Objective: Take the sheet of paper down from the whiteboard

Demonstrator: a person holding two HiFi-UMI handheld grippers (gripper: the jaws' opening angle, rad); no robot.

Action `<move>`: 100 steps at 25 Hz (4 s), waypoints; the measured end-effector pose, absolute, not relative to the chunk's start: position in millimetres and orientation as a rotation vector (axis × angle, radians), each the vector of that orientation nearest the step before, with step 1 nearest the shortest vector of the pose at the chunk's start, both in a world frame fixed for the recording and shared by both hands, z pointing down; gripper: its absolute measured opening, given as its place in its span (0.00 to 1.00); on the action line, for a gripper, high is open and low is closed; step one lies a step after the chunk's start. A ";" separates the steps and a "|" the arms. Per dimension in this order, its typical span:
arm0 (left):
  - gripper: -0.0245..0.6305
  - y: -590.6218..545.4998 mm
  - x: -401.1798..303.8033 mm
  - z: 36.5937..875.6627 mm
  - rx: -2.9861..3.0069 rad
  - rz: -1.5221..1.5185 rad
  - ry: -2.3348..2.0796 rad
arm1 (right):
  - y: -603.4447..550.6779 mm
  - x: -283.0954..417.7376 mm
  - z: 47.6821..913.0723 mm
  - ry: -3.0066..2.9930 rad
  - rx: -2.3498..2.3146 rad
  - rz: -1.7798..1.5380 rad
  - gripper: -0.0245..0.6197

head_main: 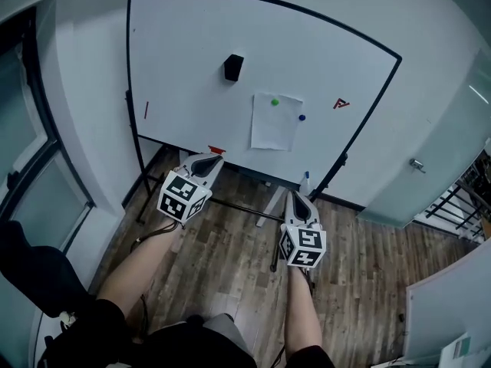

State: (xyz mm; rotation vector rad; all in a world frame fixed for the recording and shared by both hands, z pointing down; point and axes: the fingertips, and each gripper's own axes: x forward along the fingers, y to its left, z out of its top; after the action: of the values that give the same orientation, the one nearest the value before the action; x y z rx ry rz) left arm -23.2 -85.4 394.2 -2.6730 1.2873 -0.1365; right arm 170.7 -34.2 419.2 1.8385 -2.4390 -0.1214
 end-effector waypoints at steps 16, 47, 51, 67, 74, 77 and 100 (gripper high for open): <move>0.07 -284.5 -0.3 412.4 -2.696 -0.122 1.293 | -230.2 185.7 419.4 -2.443 1.834 -0.164 0.07; 0.27 -505.0 59.2 423.1 -2.859 -0.148 1.071 | -435.7 187.3 421.1 -2.432 1.858 -0.102 0.07; 0.27 -513.7 69.4 423.6 -2.895 -0.149 1.000 | -444.9 191.2 424.1 -2.404 1.898 -0.099 0.07; 0.07 -519.7 80.9 424.4 -2.960 -0.173 0.876 | -459.0 183.3 426.2 -2.352 1.940 -0.101 0.08; 0.07 -514.9 80.8 422.8 -2.991 -0.159 0.796 | -471.9 163.3 415.0 -2.339 1.948 -0.157 0.08; 0.07 -513.3 81.6 420.5 -2.994 -0.149 0.778 | -480.5 157.8 412.7 -2.313 1.966 -0.159 0.13; 0.07 -518.8 79.9 425.1 -3.005 -0.141 0.748 | -511.9 149.6 422.5 -2.085 2.106 -0.231 0.25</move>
State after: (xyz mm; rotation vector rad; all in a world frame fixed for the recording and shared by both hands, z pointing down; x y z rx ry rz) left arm 79.9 -518.8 425.1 -3.0047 0.7476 -0.1412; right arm 149.6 -511.9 422.5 2.1061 -2.0848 -0.2314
